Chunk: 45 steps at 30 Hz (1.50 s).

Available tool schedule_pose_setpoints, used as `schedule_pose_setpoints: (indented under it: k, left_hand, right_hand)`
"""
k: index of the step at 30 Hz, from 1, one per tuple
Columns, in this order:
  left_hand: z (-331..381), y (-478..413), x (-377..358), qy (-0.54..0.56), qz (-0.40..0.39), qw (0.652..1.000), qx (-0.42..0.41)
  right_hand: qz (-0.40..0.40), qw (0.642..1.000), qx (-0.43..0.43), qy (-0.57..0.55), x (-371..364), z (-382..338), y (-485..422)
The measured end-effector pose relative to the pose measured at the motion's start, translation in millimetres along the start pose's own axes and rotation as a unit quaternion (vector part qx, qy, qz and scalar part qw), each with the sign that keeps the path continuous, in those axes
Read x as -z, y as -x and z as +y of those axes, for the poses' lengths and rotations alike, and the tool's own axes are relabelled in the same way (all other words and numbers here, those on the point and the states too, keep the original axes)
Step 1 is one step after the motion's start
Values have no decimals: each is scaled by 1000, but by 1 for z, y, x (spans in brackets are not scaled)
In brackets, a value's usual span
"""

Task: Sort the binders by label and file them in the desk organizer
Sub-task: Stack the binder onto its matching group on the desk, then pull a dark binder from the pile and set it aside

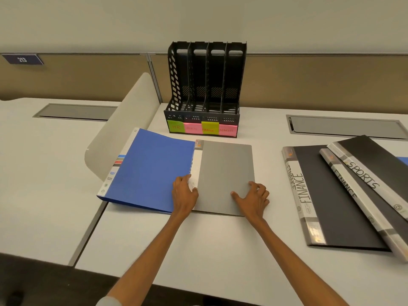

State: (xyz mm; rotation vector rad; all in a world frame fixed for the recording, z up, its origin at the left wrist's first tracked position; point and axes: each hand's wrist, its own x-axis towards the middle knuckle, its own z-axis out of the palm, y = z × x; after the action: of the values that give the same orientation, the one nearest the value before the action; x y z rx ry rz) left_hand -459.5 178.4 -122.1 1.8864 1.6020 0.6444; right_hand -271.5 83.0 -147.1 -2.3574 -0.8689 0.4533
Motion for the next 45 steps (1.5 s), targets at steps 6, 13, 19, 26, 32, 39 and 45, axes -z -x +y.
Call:
schedule_pose_setpoints:
  k: [6,13,19,26,32,39,45]
  left_hand:
    - [23,3,-3,24,24,999,-36]
    - [70,7,-29,50,-22,996,-64]
    - [131,23,-76,77,-62,989,-106]
    - [216,57,-141,112,-96,980,-131]
    - [274,92,-195,153,-130,968,-151]
    - [337,138,-251,214,-174,953,-128]
    - [373,157,-289,230,-283,931,-20]
  right_hand:
    - [15,999,2,-34,18,1,-8]
    - [49,996,3,-70,62,16,-25]
    - [94,992,-8,-85,128,54,-43]
    - [155,984,-6,-84,219,127,-66]
    - [206,972,-6,-111,285,200,-80]
    - [199,973,-108,-55,337,278,-91]
    - [89,963,-252,-30,355,314,-96]
